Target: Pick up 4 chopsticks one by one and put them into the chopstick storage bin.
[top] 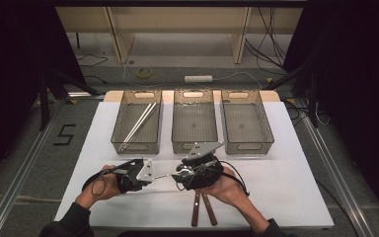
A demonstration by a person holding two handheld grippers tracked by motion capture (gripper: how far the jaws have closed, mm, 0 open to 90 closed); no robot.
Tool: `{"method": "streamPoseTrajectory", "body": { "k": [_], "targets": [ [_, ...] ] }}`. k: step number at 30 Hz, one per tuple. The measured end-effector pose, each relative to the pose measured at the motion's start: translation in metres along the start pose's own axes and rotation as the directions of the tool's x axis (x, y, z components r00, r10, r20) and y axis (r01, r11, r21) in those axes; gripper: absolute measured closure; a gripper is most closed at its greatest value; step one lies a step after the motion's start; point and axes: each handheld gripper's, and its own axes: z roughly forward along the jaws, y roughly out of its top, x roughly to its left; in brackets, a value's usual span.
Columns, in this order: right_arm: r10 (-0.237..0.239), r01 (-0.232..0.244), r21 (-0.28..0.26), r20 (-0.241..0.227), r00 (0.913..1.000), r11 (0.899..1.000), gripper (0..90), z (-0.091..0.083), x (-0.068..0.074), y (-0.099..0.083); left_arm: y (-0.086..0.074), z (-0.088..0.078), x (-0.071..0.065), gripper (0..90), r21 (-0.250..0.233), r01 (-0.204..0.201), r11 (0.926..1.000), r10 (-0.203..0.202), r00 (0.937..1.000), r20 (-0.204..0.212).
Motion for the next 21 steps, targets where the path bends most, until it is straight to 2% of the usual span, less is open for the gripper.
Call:
{"method": "streamPoseTrajectory", "body": {
  "k": [1, 7, 10, 11, 14, 15, 16, 21],
  "targets": [
    [0.000, 0.000, -0.008, 0.000, 1.0000, 1.000, 40.6, -0.002, 0.000, -0.001, 0.000, 0.000, 0.001, 84.8, -0.012, 0.029, 0.9995, -0.029, 0.9996, 0.001],
    [0.029, -0.028, -0.044, 0.019, 0.9994, 0.999, 38.2, -0.012, -0.005, -0.013, -0.001, -0.004, 0.008, 84.8, -0.025, 0.119, 0.9925, -0.119, 0.9928, -0.005],
    [0.046, -0.044, -0.062, 0.031, 0.9984, 0.997, 37.9, -0.018, -0.008, -0.019, -0.001, -0.006, 0.012, 84.8, -0.047, 0.176, 0.9833, -0.177, 0.9841, -0.015],
    [0.052, -0.049, -0.069, 0.033, 0.9981, 0.996, 37.9, -0.020, -0.010, -0.023, -0.001, -0.008, 0.013, 84.8, -0.047, 0.184, 0.9819, -0.185, 0.9827, -0.017],
    [0.061, -0.058, -0.069, 0.045, 0.9971, 0.996, 37.6, -0.024, -0.012, -0.031, 0.000, -0.012, 0.018, 84.8, -0.064, 0.246, 0.9672, -0.248, 0.9682, -0.031],
    [0.065, -0.062, -0.071, 0.046, 0.9968, 0.996, 37.6, -0.025, -0.012, -0.033, 0.001, -0.015, 0.021, 84.8, -0.071, 0.272, 0.9597, -0.275, 0.9611, -0.031],
    [0.071, -0.067, -0.072, 0.048, 0.9963, 0.995, 37.5, -0.027, -0.013, -0.036, 0.001, -0.016, 0.022, 84.8, -0.078, 0.286, 0.9552, -0.289, 0.9569, -0.033],
    [0.094, -0.089, -0.077, 0.062, 0.9937, 0.993, 37.1, -0.036, -0.018, -0.049, -0.001, -0.024, 0.035, 84.8, -0.099, 0.365, 0.9258, -0.371, 0.9273, -0.051]
  ]
}}
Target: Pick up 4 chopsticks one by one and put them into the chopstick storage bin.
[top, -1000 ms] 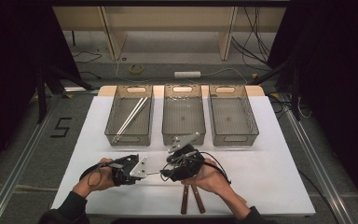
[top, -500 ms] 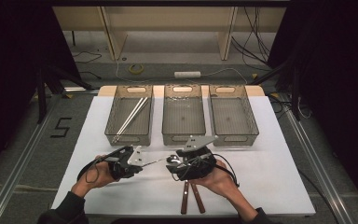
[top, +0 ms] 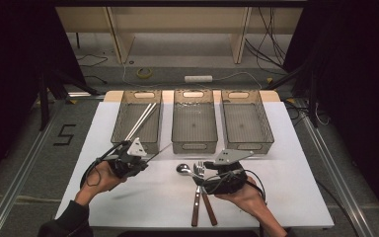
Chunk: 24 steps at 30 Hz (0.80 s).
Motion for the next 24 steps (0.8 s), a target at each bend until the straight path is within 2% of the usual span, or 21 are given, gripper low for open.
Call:
{"method": "streamPoseTrajectory", "body": {
  "k": [6, 10, 19, 24],
  "targets": [
    [0.032, -0.032, -0.007, 0.011, 0.9994, 0.999, 36.5, -0.011, -0.007, -0.011, 0.001, -0.004, 0.018, 84.8, -0.041, 0.088, 0.9953, -0.087, 0.9960, 0.020],
    [0.038, -0.038, -0.002, 0.016, 0.9992, 0.999, 36.3, -0.014, -0.008, -0.017, 0.005, -0.008, 0.029, 84.8, -0.057, 0.127, 0.9904, -0.126, 0.9920, 0.011],
    [0.045, -0.045, -0.006, 0.018, 0.9988, 0.999, 36.3, -0.021, -0.006, -0.025, 0.025, -0.025, 0.060, 84.7, -0.098, 0.185, 0.9779, -0.191, 0.9800, -0.057],
    [0.049, -0.049, -0.009, 0.019, 0.9986, 0.999, 35.7, -0.024, -0.006, -0.029, 0.033, -0.029, 0.076, 84.8, -0.121, 0.225, 0.9668, -0.237, 0.9674, -0.090]
  ]
}}
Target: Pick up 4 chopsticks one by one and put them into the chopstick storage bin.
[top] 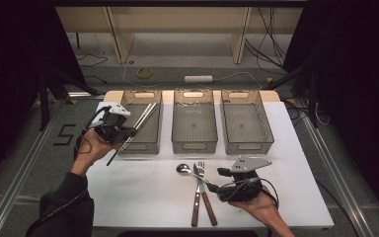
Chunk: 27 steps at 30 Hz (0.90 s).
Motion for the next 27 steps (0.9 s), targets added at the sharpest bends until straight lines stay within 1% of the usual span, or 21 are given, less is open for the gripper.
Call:
{"method": "streamPoseTrajectory", "body": {
  "k": [4, 7, 11, 13, 17, 21, 25, 27],
  "targets": [
    [0.003, -0.003, -0.006, 0.000, 1.0000, 1.000, 34.2, -0.003, -0.001, -0.003, 0.007, 0.003, 0.010, 84.8, -0.002, 0.021, 0.9998, -0.021, 0.9995, -0.025],
    [0.008, -0.008, -0.009, 0.002, 1.0000, 1.000, 33.1, -0.004, -0.001, -0.004, 0.013, 0.005, 0.016, 84.8, -0.014, 0.043, 0.9990, -0.043, 0.9983, -0.039],
    [0.012, -0.012, -0.016, 0.003, 0.9999, 1.000, 31.8, -0.005, -0.001, -0.006, 0.022, 0.008, 0.025, 84.8, -0.024, 0.054, 0.9983, -0.055, 0.9960, -0.071],
    [0.008, -0.008, -0.011, 0.000, 1.0000, 1.000, 31.0, -0.004, 0.000, -0.007, 0.027, 0.009, 0.030, 84.8, -0.030, 0.057, 0.9979, -0.060, 0.9945, -0.086],
    [0.008, -0.008, -0.003, -0.004, 1.0000, 1.000, 30.9, -0.002, 0.001, -0.008, 0.037, 0.012, 0.037, 84.8, -0.038, 0.067, 0.9971, -0.070, 0.9923, -0.102],
    [0.005, -0.005, 0.001, -0.007, 1.0000, 1.000, 31.0, -0.002, 0.001, -0.009, 0.046, 0.017, 0.042, 84.8, -0.053, 0.087, 0.9948, -0.092, 0.9905, -0.102],
    [0.003, -0.003, -0.001, -0.009, 1.0000, 1.000, 31.0, -0.002, 0.001, -0.009, 0.051, 0.023, 0.046, 84.8, -0.058, 0.095, 0.9938, -0.101, 0.9891, -0.107],
    [0.002, -0.002, -0.001, -0.011, 0.9999, 1.000, 31.0, -0.002, 0.001, -0.009, 0.052, 0.028, 0.048, 84.8, -0.053, 0.097, 0.9938, -0.103, 0.9888, -0.108]
  ]
}}
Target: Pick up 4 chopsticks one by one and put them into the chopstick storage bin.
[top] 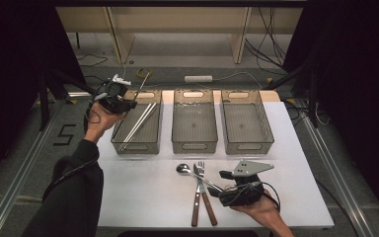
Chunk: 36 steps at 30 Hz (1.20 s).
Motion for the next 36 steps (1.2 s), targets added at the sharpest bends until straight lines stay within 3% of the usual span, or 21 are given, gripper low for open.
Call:
{"method": "streamPoseTrajectory", "body": {
  "k": [12, 36],
  "targets": [
    [-0.004, 0.004, 0.003, -0.006, 1.0000, 1.000, 31.1, 0.000, 0.001, 0.000, -0.011, 0.027, 0.003, 84.8, 0.002, 0.039, 0.9992, -0.039, 0.9991, -0.013],
    [-0.008, 0.008, 0.012, -0.007, 0.9999, 1.000, 31.1, 0.000, 0.002, -0.001, -0.029, 0.050, 0.002, 84.6, 0.054, 0.067, 0.9963, -0.067, 0.9977, -0.009]
  ]
}}
